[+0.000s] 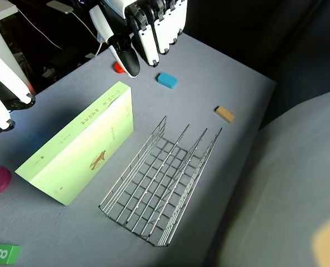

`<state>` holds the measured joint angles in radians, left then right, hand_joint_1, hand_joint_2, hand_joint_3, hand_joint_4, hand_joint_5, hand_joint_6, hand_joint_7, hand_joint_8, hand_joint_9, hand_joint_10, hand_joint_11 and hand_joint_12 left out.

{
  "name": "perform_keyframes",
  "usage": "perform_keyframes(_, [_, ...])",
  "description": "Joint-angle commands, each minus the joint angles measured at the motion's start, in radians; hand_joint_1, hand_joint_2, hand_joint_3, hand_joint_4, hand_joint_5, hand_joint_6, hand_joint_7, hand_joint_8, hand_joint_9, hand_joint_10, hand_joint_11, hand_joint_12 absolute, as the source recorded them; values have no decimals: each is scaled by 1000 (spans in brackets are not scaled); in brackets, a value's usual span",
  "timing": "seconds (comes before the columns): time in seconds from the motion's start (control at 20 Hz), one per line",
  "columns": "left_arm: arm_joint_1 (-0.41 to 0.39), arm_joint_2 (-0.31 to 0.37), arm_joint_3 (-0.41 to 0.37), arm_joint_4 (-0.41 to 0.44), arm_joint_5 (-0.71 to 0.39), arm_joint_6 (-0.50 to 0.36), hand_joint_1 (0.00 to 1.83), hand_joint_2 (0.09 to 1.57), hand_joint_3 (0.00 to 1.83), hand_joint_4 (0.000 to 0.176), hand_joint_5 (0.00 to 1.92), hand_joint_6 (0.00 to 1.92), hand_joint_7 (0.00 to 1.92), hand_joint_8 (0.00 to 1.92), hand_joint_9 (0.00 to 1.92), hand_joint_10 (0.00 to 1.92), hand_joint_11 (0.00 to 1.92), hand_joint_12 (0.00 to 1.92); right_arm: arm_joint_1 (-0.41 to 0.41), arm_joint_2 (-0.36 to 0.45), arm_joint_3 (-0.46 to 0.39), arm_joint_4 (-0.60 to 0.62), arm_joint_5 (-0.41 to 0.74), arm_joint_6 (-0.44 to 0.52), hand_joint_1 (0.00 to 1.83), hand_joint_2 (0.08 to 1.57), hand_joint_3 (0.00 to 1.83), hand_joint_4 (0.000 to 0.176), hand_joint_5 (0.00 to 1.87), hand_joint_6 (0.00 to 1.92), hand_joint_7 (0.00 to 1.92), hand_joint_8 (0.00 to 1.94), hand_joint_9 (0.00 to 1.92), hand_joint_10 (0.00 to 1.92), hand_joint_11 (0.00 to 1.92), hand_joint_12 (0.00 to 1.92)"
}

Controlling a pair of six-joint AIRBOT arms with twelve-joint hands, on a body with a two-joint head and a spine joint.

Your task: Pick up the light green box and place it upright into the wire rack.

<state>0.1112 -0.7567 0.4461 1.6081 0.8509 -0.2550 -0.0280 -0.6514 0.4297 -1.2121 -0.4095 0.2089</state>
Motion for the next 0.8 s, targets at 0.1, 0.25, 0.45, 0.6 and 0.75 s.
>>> perform_keyframes(0.1, [-6,2,-5,95,20,9,172,1108,118,73,222,63,139,51,93,54,0,522,17,-7,-4,-38,26,9,241,907,164,63,99,49,129,43,85,51,0,658])
perform_keyframes(0.25, [-1,2,-6,95,20,9,166,1160,18,73,242,9,156,5,110,10,0,501,16,-19,-4,-38,4,9,246,977,16,64,119,2,157,2,108,6,0,646])
perform_keyframes(0.45, [4,5,0,95,20,13,165,1166,7,73,245,3,157,2,111,4,0,496,13,-51,-4,-38,-40,23,245,978,13,64,120,2,157,2,109,5,0,644])
perform_keyframes(0.6, [22,22,16,96,-13,18,165,1167,5,73,249,4,157,1,111,3,0,500,4,-101,-3,-50,-111,32,247,984,10,64,121,2,158,1,112,4,0,659])
perform_keyframes(0.75, [43,59,29,103,-36,24,165,1173,7,73,252,4,157,1,113,3,0,504,-16,-154,-3,-122,-145,89,344,992,7,63,120,1,155,0,114,3,0,650])
